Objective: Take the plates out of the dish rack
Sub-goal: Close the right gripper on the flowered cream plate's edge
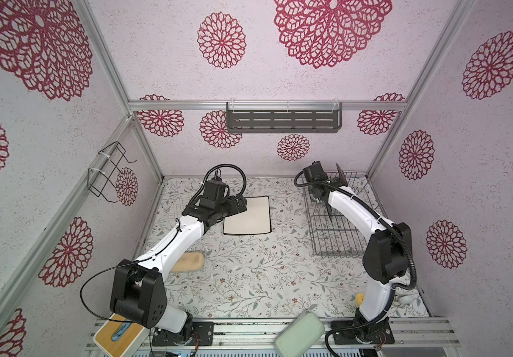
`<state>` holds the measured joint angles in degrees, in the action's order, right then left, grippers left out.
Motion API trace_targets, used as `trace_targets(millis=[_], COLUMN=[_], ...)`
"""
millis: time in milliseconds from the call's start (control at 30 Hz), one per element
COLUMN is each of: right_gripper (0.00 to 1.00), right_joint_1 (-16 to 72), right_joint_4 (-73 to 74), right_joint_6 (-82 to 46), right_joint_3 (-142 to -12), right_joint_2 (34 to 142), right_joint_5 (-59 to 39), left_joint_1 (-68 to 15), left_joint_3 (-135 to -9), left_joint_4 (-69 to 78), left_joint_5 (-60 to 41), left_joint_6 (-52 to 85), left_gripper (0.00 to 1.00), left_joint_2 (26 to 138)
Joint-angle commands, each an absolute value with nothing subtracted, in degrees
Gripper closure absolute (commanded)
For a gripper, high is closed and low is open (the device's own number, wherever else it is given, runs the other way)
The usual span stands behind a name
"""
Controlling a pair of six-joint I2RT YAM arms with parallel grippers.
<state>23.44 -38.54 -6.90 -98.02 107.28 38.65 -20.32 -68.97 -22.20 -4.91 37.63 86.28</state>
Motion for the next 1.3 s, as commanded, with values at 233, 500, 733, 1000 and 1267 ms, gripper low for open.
trace_targets(millis=[233, 500, 733, 1000, 1267], right_gripper=[0.71, 0.74, 0.77, 0.80, 0.87], right_joint_1=[22.15, 22.15, 22.15, 22.15, 22.45], right_joint_4=[-37.38, -37.53, -37.88, -37.75, -38.23], right_joint_6=[-6.25, -6.42, -5.81, -5.55, -5.28], right_joint_3=[-97.62, -97.12, -97.06, -96.95, -97.88], right_joint_2=[106.73, 106.71, 106.56, 106.37, 107.33], right_joint_5=[38.68, 38.27, 38.67, 39.18, 42.45], left_joint_1=[-20.38, -20.48, -20.55, -21.00, -21.40], left_joint_3=[-70.22, -70.49, -70.66, -70.63, -70.25], left_joint_4=[-23.20, -23.38, -23.47, -23.47, -23.64], left_joint_5=[-5.01, -5.01, -4.92, -4.42, -4.14], left_joint_6=[37.67, 37.66, 37.73, 38.05, 38.20], left_gripper=[0.03, 0.03, 0.03, 0.03, 0.03], left_joint_2=[86.36, 86.42, 86.31, 86.47, 87.01])
